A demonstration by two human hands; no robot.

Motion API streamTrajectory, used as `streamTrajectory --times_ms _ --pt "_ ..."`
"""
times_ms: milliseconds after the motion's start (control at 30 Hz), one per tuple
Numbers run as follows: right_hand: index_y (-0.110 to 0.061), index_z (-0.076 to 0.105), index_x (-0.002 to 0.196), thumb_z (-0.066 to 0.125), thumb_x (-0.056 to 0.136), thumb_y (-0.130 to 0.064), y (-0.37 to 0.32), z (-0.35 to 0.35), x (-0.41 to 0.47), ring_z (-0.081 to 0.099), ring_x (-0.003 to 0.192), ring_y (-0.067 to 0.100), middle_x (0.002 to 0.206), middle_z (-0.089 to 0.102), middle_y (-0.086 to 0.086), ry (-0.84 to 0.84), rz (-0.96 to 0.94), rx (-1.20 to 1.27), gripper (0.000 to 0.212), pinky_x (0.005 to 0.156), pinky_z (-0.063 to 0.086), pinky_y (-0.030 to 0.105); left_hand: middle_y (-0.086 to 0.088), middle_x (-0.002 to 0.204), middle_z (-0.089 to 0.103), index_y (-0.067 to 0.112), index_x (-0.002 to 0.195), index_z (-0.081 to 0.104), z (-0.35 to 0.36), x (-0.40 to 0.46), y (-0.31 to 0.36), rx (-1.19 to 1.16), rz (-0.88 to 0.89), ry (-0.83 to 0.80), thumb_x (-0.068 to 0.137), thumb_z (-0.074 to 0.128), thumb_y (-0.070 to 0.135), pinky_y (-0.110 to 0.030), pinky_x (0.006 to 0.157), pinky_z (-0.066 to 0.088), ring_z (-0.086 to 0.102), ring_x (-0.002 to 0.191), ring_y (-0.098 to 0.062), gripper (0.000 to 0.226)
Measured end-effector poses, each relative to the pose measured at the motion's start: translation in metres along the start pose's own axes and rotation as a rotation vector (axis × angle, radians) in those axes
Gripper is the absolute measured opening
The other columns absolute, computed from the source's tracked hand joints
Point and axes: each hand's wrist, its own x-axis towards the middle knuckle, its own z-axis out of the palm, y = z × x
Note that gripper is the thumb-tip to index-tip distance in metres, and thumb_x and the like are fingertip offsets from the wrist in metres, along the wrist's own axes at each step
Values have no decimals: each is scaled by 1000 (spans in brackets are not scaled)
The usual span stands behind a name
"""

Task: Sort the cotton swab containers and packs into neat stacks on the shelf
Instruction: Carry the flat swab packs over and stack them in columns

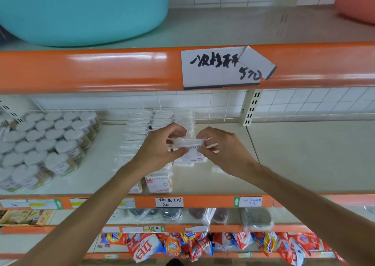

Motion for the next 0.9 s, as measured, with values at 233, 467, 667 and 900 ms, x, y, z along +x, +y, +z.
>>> streamTrajectory --times_ms 233,467,667,900 --pt "-18 63 106 74 89 -10 33 33 -8 70 88 4 105 64 -4 -36 94 54 21 80 57 17 29 122 56 32 123 59 -12 -27 -18 54 -96 77 89 72 36 -10 101 35 48 110 21 37" --pt "-24 63 107 72 91 -22 49 64 7 69 89 6 110 60 -9 -37 114 -8 18 83 58 32 20 127 62 29 127 59 -16 -48 -29 57 -134 60 91 69 39 -14 103 37 54 121 3 39" --pt "-20 64 106 75 89 -23 50 70 8 64 81 -1 106 54 -9 -26 72 -35 20 80 59 30 19 124 63 30 127 59 -13 -51 -32 56 -157 65 91 70 32 -4 98 35 54 116 11 37" --pt "-23 60 116 80 82 -37 54 47 2 60 83 2 108 52 -10 -9 45 -143 42 77 55 29 21 124 62 29 129 58 -7 -45 -26 69 -112 36 92 70 30 -2 96 34 49 113 21 39"
